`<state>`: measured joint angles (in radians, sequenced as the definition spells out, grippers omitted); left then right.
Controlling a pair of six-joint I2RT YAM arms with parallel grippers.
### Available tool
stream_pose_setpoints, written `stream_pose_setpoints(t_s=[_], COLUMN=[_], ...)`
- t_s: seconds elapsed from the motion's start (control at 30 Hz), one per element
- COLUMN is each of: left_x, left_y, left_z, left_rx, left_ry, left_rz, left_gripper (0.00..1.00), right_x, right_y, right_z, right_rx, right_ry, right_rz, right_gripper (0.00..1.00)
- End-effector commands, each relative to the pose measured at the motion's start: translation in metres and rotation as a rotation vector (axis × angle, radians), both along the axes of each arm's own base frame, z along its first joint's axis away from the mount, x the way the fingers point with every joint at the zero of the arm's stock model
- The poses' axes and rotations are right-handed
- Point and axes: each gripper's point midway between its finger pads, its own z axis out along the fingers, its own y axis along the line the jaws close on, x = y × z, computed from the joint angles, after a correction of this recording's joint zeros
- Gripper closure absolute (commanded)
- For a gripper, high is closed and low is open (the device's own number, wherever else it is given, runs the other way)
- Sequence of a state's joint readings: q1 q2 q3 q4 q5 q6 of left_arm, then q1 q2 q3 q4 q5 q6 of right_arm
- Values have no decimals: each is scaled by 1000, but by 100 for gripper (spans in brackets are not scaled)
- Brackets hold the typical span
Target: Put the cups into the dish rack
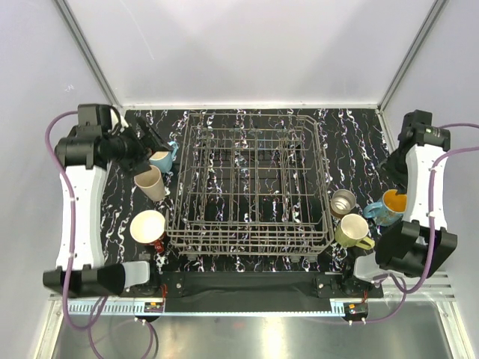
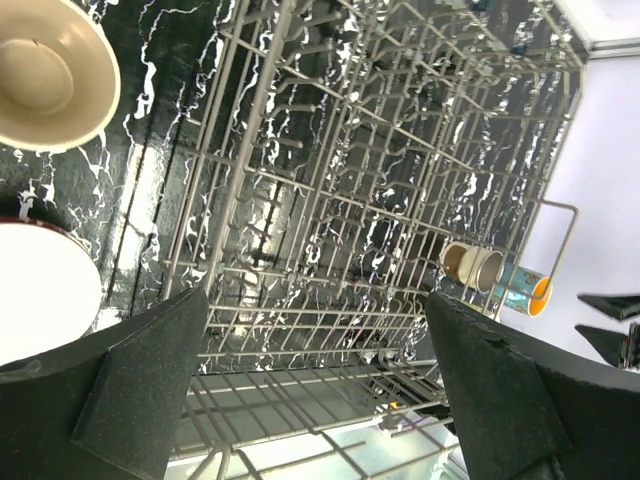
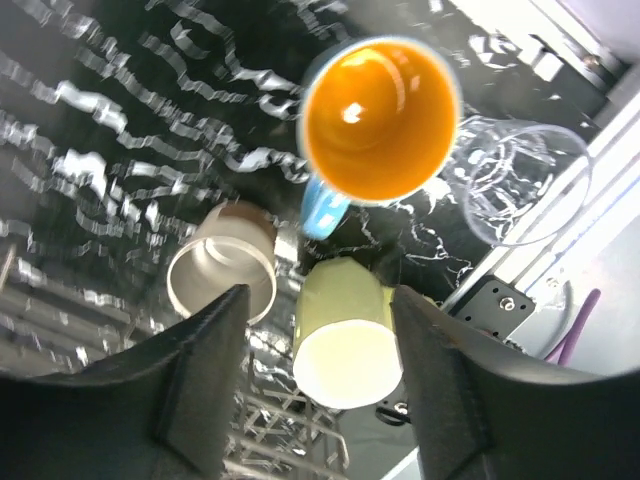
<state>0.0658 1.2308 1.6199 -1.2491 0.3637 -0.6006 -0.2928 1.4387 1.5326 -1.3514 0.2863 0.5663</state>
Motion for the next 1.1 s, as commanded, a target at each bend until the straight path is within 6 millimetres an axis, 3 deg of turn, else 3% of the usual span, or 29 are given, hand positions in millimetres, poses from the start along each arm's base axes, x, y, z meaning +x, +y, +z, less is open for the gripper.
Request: stream_pose_setpoints(t_s=[0.0,0.13,0.27,0.43,0.57,0.6,0.63,0.77,0.83,1.07], left_x=[20,42,60,67,70,71,72,73,73,69], left_y=[1,0,4,9,10,12,13,13,14,11], left_z=[19,27,21,6,4,4,2,7,8,11], left_rx=[-10,-46,-109,-155,-153,-150,-145,-142,-138,-145], left_ry=[-53,-68,-42,14,11,14,20,2,-3,28], left_rz=[-35,-52,-45,-13,-3,7,17,21,22,0], left_gripper=[4,6,11,14,15,23,25,24,23,22], right_x=[-16,-4,1,6,15,17,21,30,38,41], right_y=[-22,-30,-27,-33,-46,-49,-51,-60,-63,-68], right_z=[-6,-24,-43,-62,-74,-79,-83,-97,-104,-115], right_rx=[-36,-24,14,-2,-35,-36,-42,-62,-59,-67], right_ry=[70,59,72,94,123,134,126,149,158,194], right_rz=[-91,-143,-173,-189,-185,-184,-184,-182,-180,-178], right_gripper=[36,35,34,35,36,37,37,41,45,78])
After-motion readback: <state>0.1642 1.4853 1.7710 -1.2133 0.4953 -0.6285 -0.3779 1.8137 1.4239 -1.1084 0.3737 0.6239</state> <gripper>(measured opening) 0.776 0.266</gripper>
